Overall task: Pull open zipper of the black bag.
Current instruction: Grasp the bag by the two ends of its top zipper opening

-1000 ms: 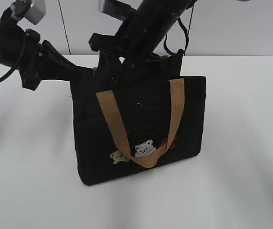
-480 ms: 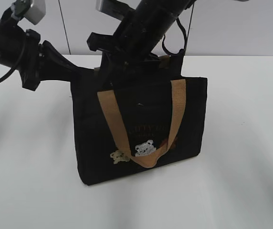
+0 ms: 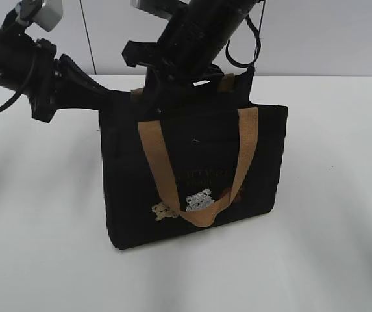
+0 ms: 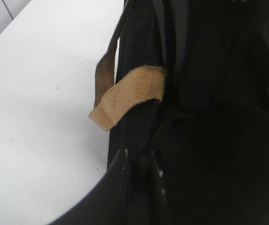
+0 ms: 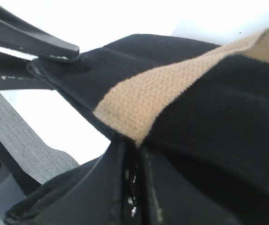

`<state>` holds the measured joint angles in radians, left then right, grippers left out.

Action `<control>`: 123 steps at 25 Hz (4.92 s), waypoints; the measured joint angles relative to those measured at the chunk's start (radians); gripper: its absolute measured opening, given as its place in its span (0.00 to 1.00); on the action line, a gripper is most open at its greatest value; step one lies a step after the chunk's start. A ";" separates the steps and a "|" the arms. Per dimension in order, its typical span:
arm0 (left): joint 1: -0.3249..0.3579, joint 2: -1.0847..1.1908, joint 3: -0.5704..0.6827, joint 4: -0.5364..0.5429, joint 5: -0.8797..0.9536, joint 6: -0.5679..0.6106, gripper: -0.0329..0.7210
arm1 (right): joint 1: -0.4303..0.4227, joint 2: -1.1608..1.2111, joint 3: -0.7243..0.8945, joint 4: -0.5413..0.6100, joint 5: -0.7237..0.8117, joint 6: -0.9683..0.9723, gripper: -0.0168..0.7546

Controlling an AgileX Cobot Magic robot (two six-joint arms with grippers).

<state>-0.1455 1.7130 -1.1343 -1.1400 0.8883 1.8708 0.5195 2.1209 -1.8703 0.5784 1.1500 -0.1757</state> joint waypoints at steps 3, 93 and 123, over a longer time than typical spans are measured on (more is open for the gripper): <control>0.000 0.000 0.000 0.001 0.000 0.000 0.11 | -0.003 -0.002 0.000 -0.001 0.000 -0.003 0.04; -0.006 -0.001 -0.006 0.078 0.000 -0.002 0.11 | -0.014 -0.142 0.001 -0.248 0.015 -0.130 0.00; -0.006 -0.143 -0.006 0.304 -0.100 -0.619 0.77 | -0.015 -0.265 0.002 -0.463 0.035 -0.031 0.65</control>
<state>-0.1512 1.5696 -1.1405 -0.8364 0.7884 1.2522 0.5047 1.8560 -1.8683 0.1157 1.1846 -0.2067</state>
